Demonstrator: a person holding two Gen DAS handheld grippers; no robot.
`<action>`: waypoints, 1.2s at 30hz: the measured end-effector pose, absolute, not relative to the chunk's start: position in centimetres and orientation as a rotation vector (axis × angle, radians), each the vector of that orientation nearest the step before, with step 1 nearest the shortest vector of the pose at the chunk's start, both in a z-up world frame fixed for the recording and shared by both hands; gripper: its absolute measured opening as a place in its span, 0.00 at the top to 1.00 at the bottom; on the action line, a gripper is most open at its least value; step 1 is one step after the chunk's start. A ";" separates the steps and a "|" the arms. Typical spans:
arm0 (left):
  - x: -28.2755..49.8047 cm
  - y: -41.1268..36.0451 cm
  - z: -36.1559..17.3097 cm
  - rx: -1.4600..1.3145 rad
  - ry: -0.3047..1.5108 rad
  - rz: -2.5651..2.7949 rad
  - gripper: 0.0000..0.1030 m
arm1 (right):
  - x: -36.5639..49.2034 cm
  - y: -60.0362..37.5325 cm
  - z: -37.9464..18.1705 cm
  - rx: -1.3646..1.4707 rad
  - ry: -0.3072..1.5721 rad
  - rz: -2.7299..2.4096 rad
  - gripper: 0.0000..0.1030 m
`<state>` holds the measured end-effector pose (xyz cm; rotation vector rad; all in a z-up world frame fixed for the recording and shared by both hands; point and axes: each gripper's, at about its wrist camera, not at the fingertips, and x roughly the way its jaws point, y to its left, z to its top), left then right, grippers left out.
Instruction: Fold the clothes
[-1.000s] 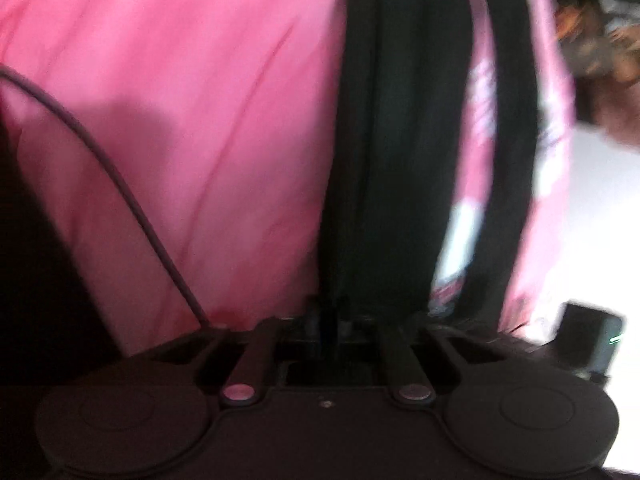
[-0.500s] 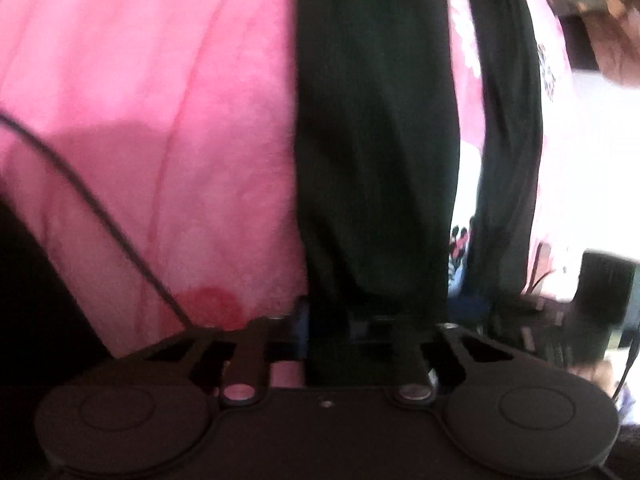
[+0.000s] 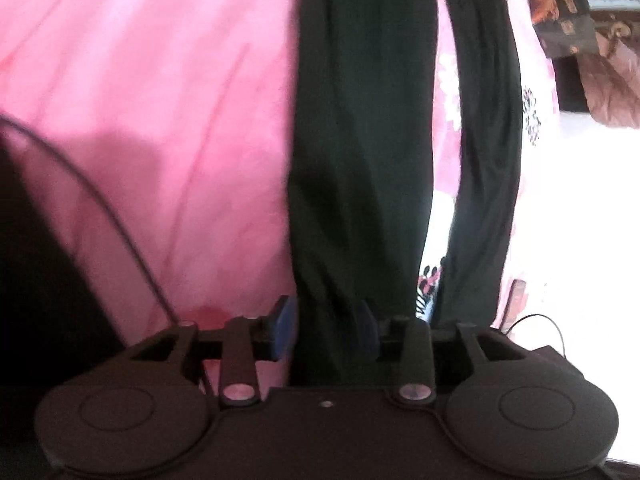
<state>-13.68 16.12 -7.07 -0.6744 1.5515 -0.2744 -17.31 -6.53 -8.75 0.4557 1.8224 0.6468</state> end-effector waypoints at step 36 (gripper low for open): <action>7.1 12.5 -8.7 -0.092 1.295 -0.258 0.63 | 2.1 -7.9 -9.2 0.654 1.086 0.325 0.94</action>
